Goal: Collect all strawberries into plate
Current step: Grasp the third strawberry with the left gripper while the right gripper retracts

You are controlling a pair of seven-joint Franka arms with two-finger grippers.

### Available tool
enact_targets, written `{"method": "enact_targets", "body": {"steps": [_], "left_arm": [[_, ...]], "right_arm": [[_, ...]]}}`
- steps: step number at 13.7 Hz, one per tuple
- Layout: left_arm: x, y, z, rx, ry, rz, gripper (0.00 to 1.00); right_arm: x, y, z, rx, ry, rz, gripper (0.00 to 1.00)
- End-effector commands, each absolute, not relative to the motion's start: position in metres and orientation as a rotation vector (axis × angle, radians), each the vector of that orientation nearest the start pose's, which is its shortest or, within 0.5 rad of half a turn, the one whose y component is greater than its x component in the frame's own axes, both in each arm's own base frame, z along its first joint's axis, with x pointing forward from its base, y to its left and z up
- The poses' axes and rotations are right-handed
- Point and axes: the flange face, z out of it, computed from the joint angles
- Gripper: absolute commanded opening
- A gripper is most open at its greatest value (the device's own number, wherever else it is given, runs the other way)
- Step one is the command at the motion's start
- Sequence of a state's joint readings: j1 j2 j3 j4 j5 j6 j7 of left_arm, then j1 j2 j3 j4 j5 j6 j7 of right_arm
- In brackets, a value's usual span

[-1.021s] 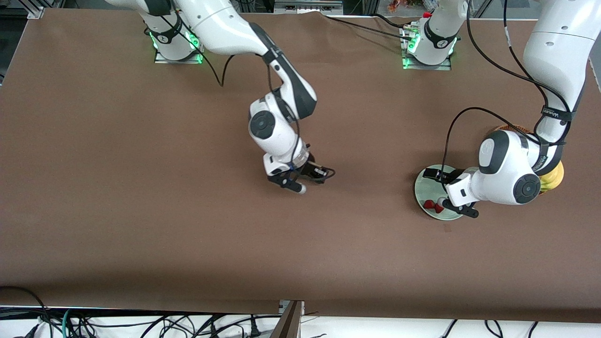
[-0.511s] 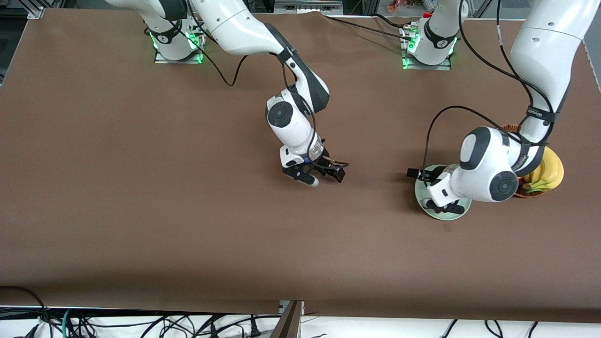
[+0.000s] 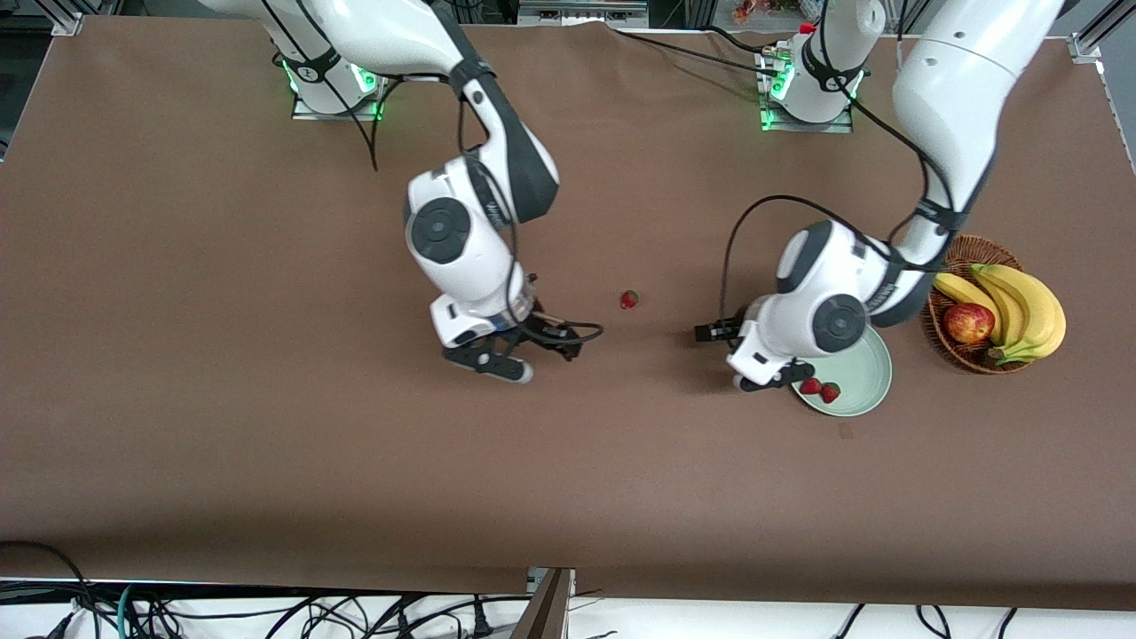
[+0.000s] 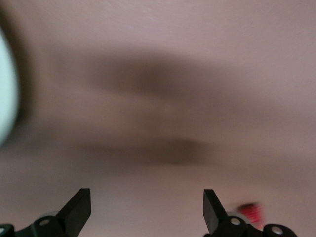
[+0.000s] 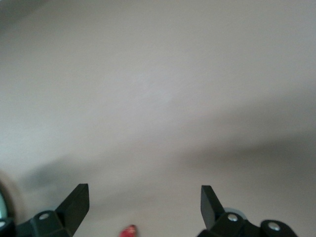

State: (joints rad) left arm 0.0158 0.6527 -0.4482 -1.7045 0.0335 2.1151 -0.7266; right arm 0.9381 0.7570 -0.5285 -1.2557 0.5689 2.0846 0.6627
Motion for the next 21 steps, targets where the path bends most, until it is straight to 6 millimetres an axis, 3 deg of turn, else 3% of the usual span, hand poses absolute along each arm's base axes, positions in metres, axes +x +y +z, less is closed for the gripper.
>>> {"method": "enact_targets", "body": {"steps": [1, 3, 7, 10, 14, 15, 18, 19, 20, 21], "left_arm": [[0.587, -0.309, 0.223, -3.098, -0.855, 0.383, 1.00], [0.577, -0.331, 0.225, -3.071, -0.933, 0.374, 1.00], [0.537, -0.387, 0.211, -3.084, -0.775, 0.397, 1.00], [0.538, -0.378, 0.193, -3.047, -0.693, 0.327, 1.00], [0.536, -0.385, 0.181, -3.058, -0.750, 0.316, 1.00], [0.535, -0.388, 0.178, -3.064, -0.753, 0.310, 1.00], [0.530, -0.390, 0.172, -3.062, -0.745, 0.320, 0.72], [0.530, -0.390, 0.172, -3.062, -0.745, 0.320, 0.59], [0.530, -0.390, 0.172, -3.062, -0.749, 0.321, 0.35], [0.531, -0.391, 0.173, -3.056, -0.768, 0.318, 0.27]], "right_arm": [[0.633, 0.360, 0.417, -2.922, 0.503, 0.007, 1.00], [0.633, 0.323, 0.448, -2.951, 0.425, 0.067, 1.00], [0.612, 0.232, 0.495, -2.951, 0.315, 0.117, 1.00], [0.597, 0.212, 0.517, -3.011, 0.279, 0.126, 1.00], [0.575, 0.175, 0.566, -3.058, 0.198, 0.135, 1.00], [0.575, 0.173, 0.567, -3.084, 0.182, 0.123, 1.00], [0.575, 0.173, 0.568, -3.106, 0.140, 0.103, 1.00], [0.575, 0.173, 0.568, -3.099, 0.135, 0.105, 1.00], [0.577, 0.167, 0.569, -3.101, 0.139, 0.101, 1.00], [0.578, 0.161, 0.571, -3.103, 0.148, 0.094, 1.00]]}}
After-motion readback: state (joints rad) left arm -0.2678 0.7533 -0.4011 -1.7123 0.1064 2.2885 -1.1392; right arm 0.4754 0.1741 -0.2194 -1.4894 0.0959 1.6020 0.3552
